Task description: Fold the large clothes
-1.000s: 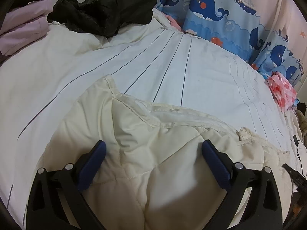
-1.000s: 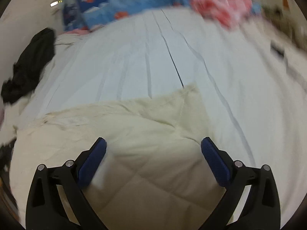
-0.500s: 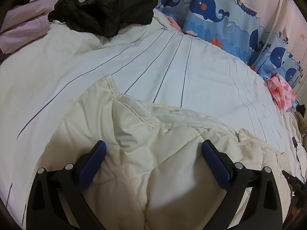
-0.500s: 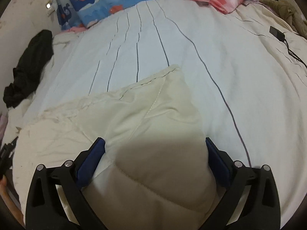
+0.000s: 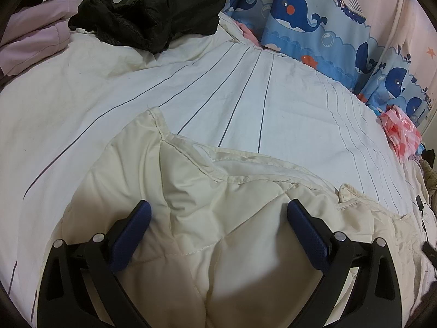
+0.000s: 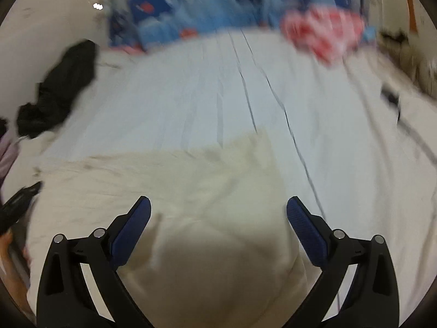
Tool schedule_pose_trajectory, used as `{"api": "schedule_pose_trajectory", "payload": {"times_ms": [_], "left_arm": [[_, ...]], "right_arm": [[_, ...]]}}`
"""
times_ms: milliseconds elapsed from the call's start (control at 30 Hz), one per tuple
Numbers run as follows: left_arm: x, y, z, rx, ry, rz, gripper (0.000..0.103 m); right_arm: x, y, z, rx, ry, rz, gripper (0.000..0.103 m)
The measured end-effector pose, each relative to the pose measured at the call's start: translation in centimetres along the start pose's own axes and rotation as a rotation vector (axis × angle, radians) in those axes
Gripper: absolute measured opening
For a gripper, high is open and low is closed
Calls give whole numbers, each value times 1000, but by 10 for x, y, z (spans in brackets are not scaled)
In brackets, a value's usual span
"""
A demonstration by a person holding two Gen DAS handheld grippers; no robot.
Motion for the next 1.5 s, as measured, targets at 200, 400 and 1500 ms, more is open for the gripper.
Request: {"api": "schedule_pose_trajectory", "payload": {"times_ms": [200,400,1500], "left_arm": [[0,0,0,3,-4,1,95],[1,1,0,-2,-2,-6,95],[-136,150,-106,-472,354,-373,96]], "right_arm": [[35,16,-30,-79,73,-19,96],[43,14,-26,-71,76,-5,96],[-80,225,-84,144,173,776,96]]}}
Point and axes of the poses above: each gripper's, at about its wrist camera, not at the fingertips, and x roughly the way its jaws point, y to its left, z to its top, the point moved 3 cm from there along x, roughly the way its jaws point, and after that the axes turned 13 degrees about -x, right-handed, at the moved point
